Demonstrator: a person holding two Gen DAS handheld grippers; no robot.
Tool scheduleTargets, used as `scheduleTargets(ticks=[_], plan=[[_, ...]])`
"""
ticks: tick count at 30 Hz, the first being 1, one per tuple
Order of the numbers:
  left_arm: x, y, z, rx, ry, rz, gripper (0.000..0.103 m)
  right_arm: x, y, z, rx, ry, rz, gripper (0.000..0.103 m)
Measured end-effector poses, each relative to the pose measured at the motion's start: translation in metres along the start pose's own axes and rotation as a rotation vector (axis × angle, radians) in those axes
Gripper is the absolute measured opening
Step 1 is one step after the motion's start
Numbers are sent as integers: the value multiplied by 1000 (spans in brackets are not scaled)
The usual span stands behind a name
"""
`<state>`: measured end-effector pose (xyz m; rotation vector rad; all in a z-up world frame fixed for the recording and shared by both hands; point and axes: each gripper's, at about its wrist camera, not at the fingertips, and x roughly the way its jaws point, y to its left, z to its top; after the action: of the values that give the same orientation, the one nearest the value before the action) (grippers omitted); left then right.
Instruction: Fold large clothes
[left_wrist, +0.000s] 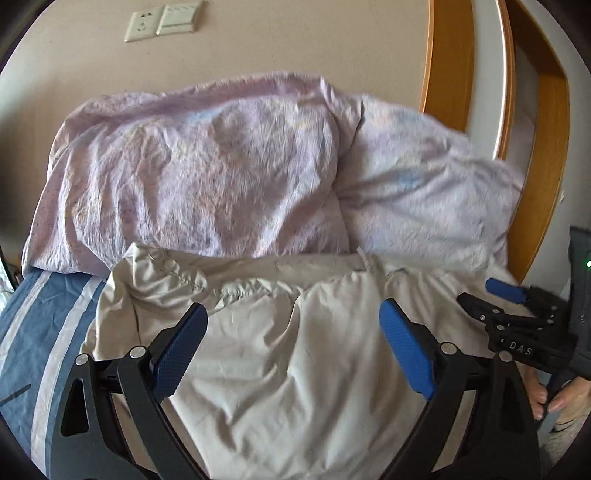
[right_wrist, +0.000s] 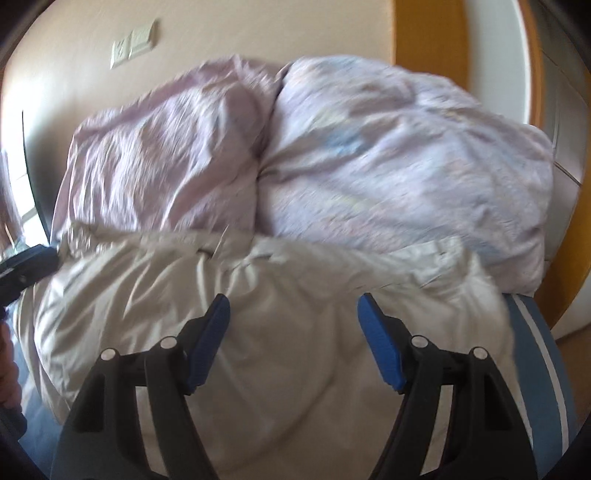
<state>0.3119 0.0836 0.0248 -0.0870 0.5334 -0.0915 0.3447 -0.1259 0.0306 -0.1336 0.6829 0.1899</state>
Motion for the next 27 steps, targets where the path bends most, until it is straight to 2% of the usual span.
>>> scheduleTargets(ticks=[2,4,10,16,23,25,27], plan=[[19,-4,-4,34,52,60,95,19,7,-3,-23,56,-47,72],[38,0,-7,25,103,98,95,39,11,-7,-26,108,-78,72],[64,19,-9,-58,152,117,95,73,4,-7,22,178,-76,79],[87,24,-11,-69,176,131,100,88,6,-13,36,161,-105,82],[96,22,-15,-52,179,170,102,89,12,-21,55,159,-137,82],[89,20,-14,-43,204,177,101,76,10,-19,64,169,-108,80],[80,21,-10,-61,213,158,101,52,-1,-16,93,119,-75,77]])
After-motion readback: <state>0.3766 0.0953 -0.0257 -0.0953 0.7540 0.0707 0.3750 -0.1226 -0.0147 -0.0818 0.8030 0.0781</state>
